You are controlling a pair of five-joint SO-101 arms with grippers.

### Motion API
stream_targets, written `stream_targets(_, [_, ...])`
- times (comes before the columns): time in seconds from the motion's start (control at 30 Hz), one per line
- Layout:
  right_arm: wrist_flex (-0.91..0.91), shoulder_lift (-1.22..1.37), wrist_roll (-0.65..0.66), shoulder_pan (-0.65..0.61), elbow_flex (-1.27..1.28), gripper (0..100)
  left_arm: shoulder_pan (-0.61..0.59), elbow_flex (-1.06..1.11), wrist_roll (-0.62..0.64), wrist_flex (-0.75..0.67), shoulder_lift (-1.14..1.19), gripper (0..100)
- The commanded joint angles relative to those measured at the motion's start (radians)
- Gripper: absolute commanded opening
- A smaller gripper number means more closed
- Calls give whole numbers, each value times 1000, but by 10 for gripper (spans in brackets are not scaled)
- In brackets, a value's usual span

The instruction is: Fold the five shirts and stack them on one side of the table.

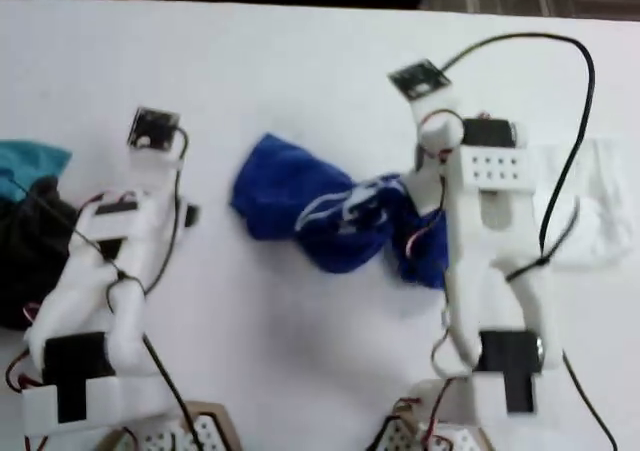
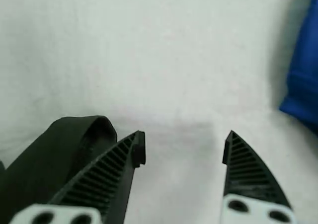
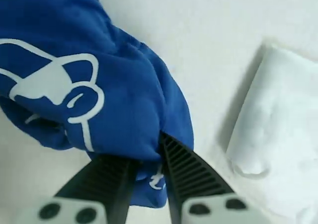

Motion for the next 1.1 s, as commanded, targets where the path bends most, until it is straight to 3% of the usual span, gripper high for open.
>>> stream_targets(0.0, [18, -170, 0, -62, -44, 39, 3, -21, 9, 0, -38, 271])
stream_targets(0.3, [12, -194, -2, -61, -46, 303, 3, -21, 6, 0, -38, 271])
stream_targets(0.4, [19, -211, -2, -85, -41, 282, 3, -21, 6, 0, -38, 271])
stream_targets(0.57, [48, -220, 44, -297, 97, 166, 3, -21, 6, -2, -38, 271])
stream_targets(0.73, [-143, -203, 71, -443, 331, 171, 3, -21, 6, -2, -38, 271])
stream_targets(0.87, [-320, -131, 69, -463, 419, 187, 3, -21, 6, -2, -38, 272])
stream_targets(1.07, [-456, 99, 69, -401, 353, 185, 3, -21, 6, -2, -38, 272])
